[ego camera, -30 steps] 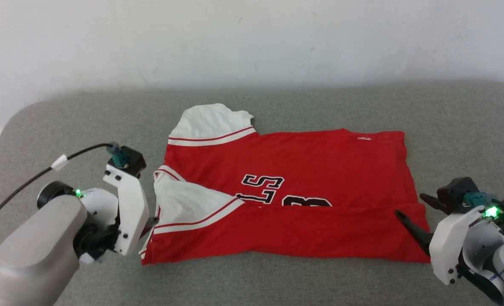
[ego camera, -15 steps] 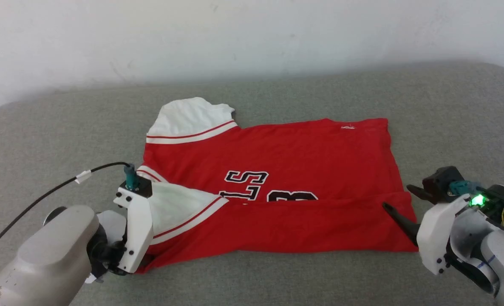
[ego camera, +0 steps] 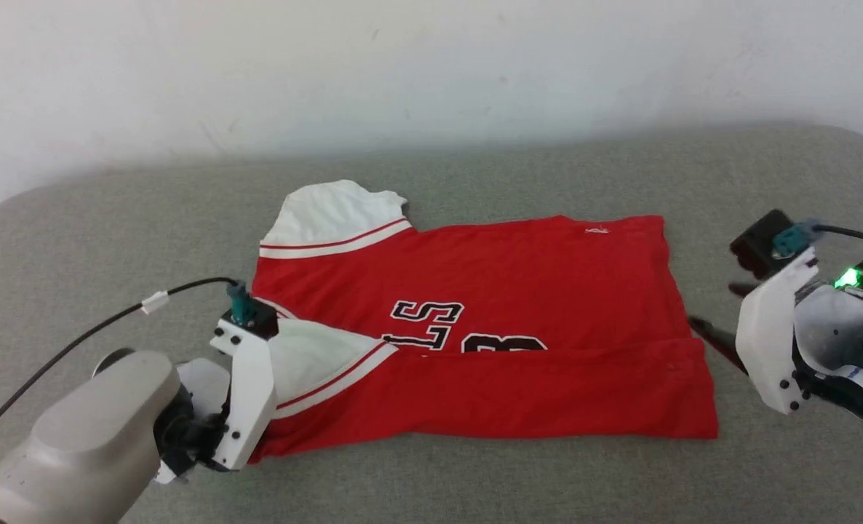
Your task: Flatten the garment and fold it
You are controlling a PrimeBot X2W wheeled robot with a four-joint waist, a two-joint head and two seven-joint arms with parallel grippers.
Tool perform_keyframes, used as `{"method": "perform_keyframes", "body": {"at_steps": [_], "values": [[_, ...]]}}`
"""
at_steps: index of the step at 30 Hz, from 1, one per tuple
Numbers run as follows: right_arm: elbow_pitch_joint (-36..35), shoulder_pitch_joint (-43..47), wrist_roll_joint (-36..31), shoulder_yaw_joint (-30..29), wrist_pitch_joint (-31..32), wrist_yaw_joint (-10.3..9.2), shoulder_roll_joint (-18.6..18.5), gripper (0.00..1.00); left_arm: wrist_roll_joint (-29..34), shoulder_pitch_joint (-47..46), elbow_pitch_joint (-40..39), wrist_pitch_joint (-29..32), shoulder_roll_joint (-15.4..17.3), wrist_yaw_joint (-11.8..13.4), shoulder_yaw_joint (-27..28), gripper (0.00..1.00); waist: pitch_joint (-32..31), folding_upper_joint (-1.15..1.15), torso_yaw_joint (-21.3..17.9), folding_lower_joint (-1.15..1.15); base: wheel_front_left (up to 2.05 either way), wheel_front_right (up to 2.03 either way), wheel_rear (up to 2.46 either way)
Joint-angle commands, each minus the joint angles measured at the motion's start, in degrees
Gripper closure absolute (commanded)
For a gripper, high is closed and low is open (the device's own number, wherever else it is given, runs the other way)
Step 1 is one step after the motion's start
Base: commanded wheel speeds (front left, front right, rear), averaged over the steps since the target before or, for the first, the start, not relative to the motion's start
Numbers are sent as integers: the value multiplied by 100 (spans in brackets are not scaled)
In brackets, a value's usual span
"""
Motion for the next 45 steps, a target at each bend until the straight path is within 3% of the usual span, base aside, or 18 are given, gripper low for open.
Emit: {"method": "perform_keyframes", "body": {"at_steps": [1, 5, 8, 18, 24, 25, 26, 38, 45], "values": [[-18, -119, 133, 180, 331, -5, -91, 0, -38, -144, -71, -27, 57, -37, -55, 100, -12, 0, 52, 0, 0, 0, 0], [120, -348, 537, 700, 1342, -5, -334, 0, -139, -301, -152, -111, 78, -37, -110, 100, 39, 0, 155, 0, 0, 0, 0], [479, -350, 786, 815, 1653, -5, -290, 0, -169, -391, -156, -175, 47, -37, -181, 100, 104, 0, 222, 0, 0, 0, 0], [1854, 51, 1178, 797, 1302, -5, 519, 0, -228, -589, -108, -378, 4, -37, -391, 100, 383, 0, 351, 0, 0, 0, 0], [2118, 223, 1330, 1031, 994, -5, 807, 0, -302, -619, -27, -512, 28, -37, -473, 100, 446, 0, 325, 0, 0, 0, 0], [2119, 201, 1333, 1067, 927, -5, 806, 79, -314, -606, -9, -532, 41, -37, -493, 100, 439, 0, 308, 0, 0, 0, 0], [2112, 177, 1356, 1094, 864, -5, 798, 100, -326, -592, 7, -551, 52, -37, -513, 100, 428, 0, 293, 0, 0, 0, 0], [1413, -182, 1516, 1332, 153, -5, 137, 100, -656, -339, 11, -819, 214, -37, -582, 100, -74, 0, 194, 0, 0, 0, 0], [503, -38, 1652, 1373, 18, -5, -628, 100, -872, -103, -548, -840, 676, -37, -665, 100, -380, 0, 201, 0, 0, 0, 0]]}}
